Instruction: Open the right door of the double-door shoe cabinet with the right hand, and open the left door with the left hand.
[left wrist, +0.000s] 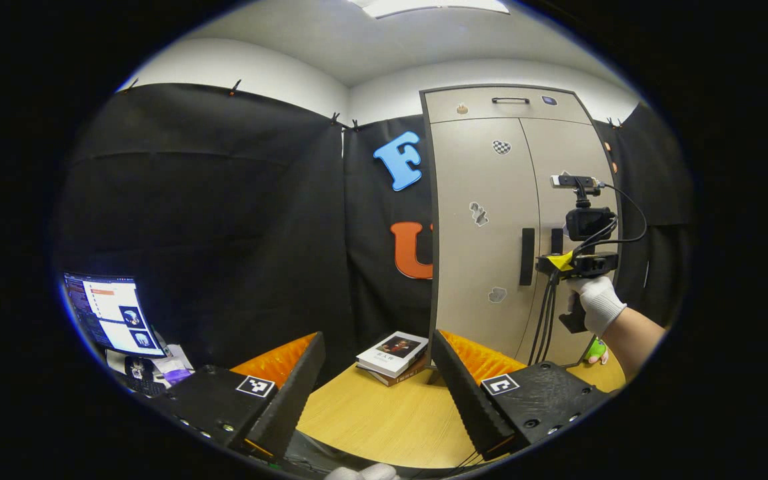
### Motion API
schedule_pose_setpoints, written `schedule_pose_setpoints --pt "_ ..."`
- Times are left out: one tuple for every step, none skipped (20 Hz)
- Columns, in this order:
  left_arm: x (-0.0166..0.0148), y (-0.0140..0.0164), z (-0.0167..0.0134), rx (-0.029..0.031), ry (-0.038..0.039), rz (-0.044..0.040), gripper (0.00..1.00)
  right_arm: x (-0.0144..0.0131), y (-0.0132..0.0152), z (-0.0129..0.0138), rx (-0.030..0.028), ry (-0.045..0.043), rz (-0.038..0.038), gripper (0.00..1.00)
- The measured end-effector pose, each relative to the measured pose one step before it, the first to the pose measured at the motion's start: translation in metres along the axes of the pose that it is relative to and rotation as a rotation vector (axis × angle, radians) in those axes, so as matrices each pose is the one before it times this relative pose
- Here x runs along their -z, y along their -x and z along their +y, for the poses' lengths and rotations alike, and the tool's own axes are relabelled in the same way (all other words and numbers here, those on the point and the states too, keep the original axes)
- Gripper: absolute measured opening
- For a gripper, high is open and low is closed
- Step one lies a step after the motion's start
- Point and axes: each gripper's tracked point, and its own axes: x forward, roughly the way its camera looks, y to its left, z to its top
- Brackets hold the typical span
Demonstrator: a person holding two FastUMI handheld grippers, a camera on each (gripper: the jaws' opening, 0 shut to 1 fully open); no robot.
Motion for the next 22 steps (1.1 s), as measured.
schedule_pose_setpoints --pt "-0.00079 0.00204 -0.00049 0.00389 -0.00017 -0.00342 0.96 -0.00002 0.00094 -0.00002 -0.00556 -0.00030 0.00162 0.30" --pt "-0.00099 0.00223 0.00048 0.00227 -0.00119 -0.00123 0.96 -0.00147 0.00348 0.00057 -0.00615 0.00228 -0.00064 0.29" --pt "0.00124 0.00106 0.00053 0.00468 -0.00151 0.00222 0.96 0.00211 0.00110 -0.00051 -0.00941 0.00534 -0.00307 0.29" --pt "0.00030 0.00177 -0.00054 0.00549 -0.00036 -0.00196 0.96 -0.00081 0.00414 0.00052 -0.01091 0.00207 -0.00101 0.27" --pt "-0.00001 0.00144 0.00057 0.00545 -0.00131 -0.00030 0.96 0.00164 0.00644 -0.00057 -0.00943 0.00046 -0.00096 0.27" --pt "0.00075 0.00158 0.00061 0.00501 -0.00074 0.00002 0.96 0.00150 0.00551 -0.00098 -0.01084 -0.00090 0.00081 0.25" --pt "-0.00045 0.00188 -0.00136 0.00883 0.00090 -0.00125 0.96 0.00081 0.00620 -0.00161 -0.00882 0.00327 0.00046 0.24" --pt "-0.00020 0.00108 -0.00150 0.00984 0.00157 -0.00222 0.96 0.00168 0.00555 -0.00127 -0.00728 0.00105 0.00261 0.24" --pt "-0.00050 0.00068 -0.00104 0.01213 0.00114 -0.00622 0.96 0.00216 0.00848 -0.00187 -0.00780 0.00514 -0.00111 0.23" --pt "-0.00023 0.00167 -0.00258 0.01125 -0.00028 -0.00393 0.96 0.00024 0.00984 -0.00210 -0.00743 0.00108 0.00094 0.23" --pt "0.00024 0.00106 -0.00251 0.01625 0.00007 -0.00124 0.96 0.00070 0.01017 -0.00297 -0.00283 -0.00101 0.00039 0.22" --pt "0.00001 0.00082 -0.00269 0.01530 0.00108 -0.00189 0.96 0.00123 0.00934 -0.00299 0.00072 0.00565 -0.00137 0.22" --pt "0.00031 0.00055 -0.00287 0.01530 0.00129 -0.00094 0.96 0.00188 0.00782 -0.00357 0.00407 0.00311 -0.00020 0.22" --pt "-0.00051 0.00106 -0.00324 0.01649 0.00127 -0.00292 0.96 0.00095 0.00706 -0.00322 0.00383 0.00113 -0.00050 0.21" --pt "-0.00075 0.00084 -0.00257 0.01360 -0.00009 -0.00241 0.96 0.00142 0.00763 -0.00275 0.00501 -0.00427 -0.00176 0.21" --pt "-0.00082 0.00191 -0.00262 0.01464 -0.00209 -0.00207 0.96 0.00040 0.00756 -0.00358 0.00582 0.00024 0.00060 0.20" --pt "-0.00027 0.00133 -0.00233 0.01204 -0.00121 -0.00178 0.96 0.00127 0.00720 -0.00433 0.00720 -0.00096 0.00113 0.21" --pt "-0.00068 0.00156 -0.00236 0.01414 -0.00019 -0.00319 0.96 0.00098 0.00704 -0.00486 0.00531 -0.00169 -0.00033 0.20" --pt "-0.00001 0.00151 -0.00092 0.01110 0.00000 -0.00156 0.96 0.00072 0.00720 -0.00468 0.00542 -0.00372 -0.00129 0.19" --pt "-0.00021 0.00189 -0.00263 0.01089 0.00018 -0.00129 0.96 0.00055 0.00757 -0.00530 0.00563 -0.00302 -0.00246 0.19" --pt "0.00041 0.00092 -0.00164 0.01119 0.00001 0.00118 0.96 0.00063 0.00668 -0.00603 0.00677 0.00096 -0.00135 0.18" --pt "0.00021 0.00130 -0.00236 0.01073 -0.00022 0.00013 0.96 0.00136 0.00797 -0.00704 0.00637 0.00130 -0.00191 0.17"
